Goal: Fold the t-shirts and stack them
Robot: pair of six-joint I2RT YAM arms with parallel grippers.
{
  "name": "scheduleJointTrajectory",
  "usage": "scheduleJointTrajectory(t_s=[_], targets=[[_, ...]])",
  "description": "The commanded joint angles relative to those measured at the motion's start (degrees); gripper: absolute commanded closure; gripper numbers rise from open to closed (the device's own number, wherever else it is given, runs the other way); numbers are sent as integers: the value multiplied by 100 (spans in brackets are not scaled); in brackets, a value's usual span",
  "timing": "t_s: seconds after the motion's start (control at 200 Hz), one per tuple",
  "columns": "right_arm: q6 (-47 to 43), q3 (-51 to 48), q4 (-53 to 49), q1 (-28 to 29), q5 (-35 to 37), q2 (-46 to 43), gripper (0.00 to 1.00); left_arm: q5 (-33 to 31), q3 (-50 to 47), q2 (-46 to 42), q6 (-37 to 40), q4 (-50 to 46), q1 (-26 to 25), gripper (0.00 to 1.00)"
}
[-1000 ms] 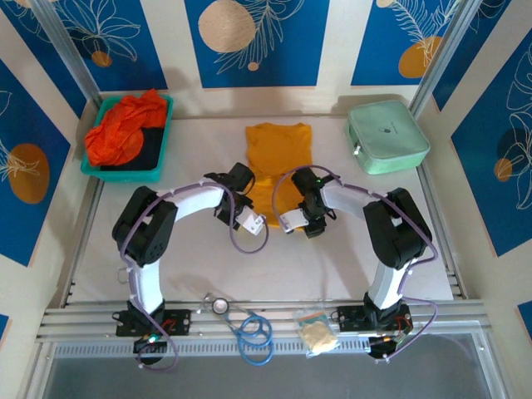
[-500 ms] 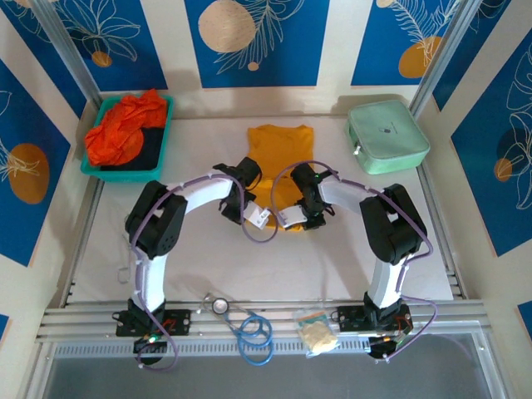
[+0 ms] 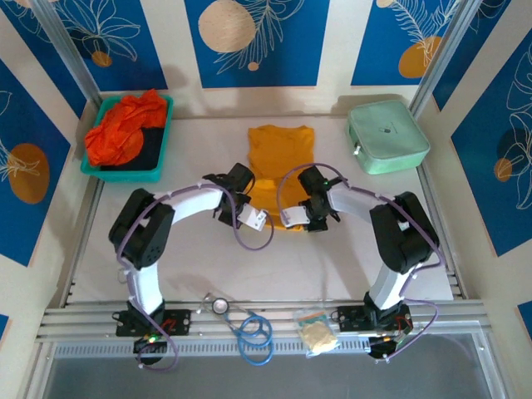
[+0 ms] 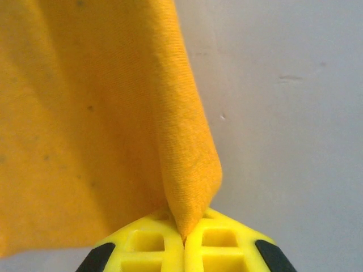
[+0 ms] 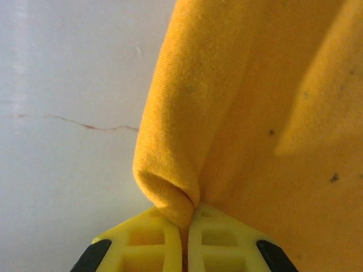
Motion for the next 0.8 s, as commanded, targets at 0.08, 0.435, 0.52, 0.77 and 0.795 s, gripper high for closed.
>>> scheduleJointTrajectory(t_s=[0.08,0.435,0.52,0.77,0.795], targets=[[639,-567,40,40,-307,-868,100,91,-586,-1199,-646,-161,-117,100],[1453,-973,-845,841,4,-2680,100,-73,-1702,-3203,-1693,-679,-942,100],[1615,-847,-1256,1081,77,-3092,100,-160,-1835,-3677,-1968,-858,-1124,100],[1840,-267,-2238,1564,585,-3491,100,-649,-1896,-4623,-2614,-1387,-1388,100],[1796,-222,-2221,1541,612,-3466,100,-789,-1888,-4644,-2679,-1342,-1380,100]])
